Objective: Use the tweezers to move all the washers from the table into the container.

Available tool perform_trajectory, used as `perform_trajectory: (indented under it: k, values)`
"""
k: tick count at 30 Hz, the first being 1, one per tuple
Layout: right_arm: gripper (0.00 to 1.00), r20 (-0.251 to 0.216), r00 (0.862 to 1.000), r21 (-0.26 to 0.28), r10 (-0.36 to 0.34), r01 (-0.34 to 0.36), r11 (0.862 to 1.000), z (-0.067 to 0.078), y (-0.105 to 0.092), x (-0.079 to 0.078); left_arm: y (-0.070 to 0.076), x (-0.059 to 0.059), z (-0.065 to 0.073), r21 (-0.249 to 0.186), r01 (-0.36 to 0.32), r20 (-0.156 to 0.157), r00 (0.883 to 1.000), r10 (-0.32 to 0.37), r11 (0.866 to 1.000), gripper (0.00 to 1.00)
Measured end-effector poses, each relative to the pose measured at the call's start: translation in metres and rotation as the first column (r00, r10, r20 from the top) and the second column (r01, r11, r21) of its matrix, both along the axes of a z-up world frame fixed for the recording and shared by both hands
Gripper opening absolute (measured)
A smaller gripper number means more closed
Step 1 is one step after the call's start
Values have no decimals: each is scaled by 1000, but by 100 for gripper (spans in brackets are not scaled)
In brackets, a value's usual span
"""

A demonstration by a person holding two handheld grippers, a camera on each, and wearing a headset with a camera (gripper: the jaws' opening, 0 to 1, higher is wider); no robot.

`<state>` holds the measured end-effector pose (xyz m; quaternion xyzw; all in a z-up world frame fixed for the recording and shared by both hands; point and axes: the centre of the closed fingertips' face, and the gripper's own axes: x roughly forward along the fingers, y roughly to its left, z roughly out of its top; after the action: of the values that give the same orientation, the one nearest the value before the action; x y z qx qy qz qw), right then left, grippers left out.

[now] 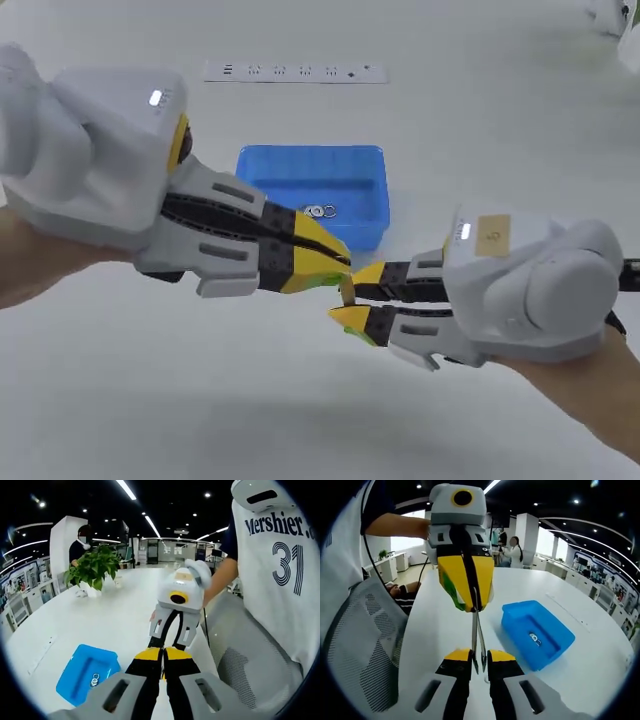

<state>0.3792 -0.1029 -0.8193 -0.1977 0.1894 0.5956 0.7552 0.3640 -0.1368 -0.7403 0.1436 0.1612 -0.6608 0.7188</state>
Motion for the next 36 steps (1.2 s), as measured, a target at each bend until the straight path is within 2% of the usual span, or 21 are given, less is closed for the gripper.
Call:
perform_trajectory:
  k: [6,11,22,29,36]
  values:
    - [13,14,1000,-15,-14,14,1000,-3,-2,6,-5,6,-3,30,31,10,999,-31,999,5]
    - [13,9,1000,-28,-22,22,999,-10,-6,9,-10,6,-11,65,59,19,998,-60,996,5]
    - [13,-22,999,-30,-30,29,999,-23,-7,11,-7,13,-25,70,55,-5,998,-55,996,5]
    - [13,-34,999,-32,-26,24,999,-27,-6,15,-4,19,-31,68,51,-14,999,-50,996,5]
    - [13,-44,999,-32,-22,21,999,-30,-5,15,-2,20,-36,70,57,-29,998,-55,996,5]
